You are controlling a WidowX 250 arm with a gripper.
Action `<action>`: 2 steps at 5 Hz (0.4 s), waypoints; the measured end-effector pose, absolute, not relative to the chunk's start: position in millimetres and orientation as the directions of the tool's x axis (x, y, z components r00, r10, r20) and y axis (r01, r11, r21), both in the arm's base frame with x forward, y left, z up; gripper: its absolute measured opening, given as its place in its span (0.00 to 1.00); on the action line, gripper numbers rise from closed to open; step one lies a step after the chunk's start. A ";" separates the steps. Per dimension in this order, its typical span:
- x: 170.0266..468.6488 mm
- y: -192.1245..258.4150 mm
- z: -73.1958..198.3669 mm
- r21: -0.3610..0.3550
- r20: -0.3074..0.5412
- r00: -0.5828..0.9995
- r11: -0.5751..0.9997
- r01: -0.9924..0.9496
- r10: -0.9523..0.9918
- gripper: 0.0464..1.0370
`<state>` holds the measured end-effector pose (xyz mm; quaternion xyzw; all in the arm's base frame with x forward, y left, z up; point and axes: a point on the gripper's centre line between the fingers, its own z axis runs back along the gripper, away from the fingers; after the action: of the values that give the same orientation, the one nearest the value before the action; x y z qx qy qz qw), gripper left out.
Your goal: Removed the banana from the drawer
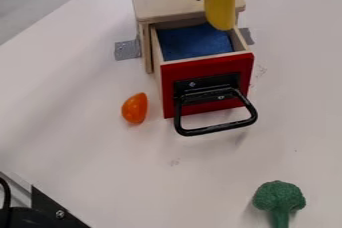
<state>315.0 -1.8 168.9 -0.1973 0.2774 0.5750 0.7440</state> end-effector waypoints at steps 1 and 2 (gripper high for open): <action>302.8 10.6 187.5 -0.030 -0.562 0.213 0.238 -0.971 0.799 0.43; 295.7 40.5 199.5 -0.080 -0.466 0.179 0.161 -0.984 0.867 0.43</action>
<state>295.7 40.5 199.5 -0.1854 0.1579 0.6208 0.7452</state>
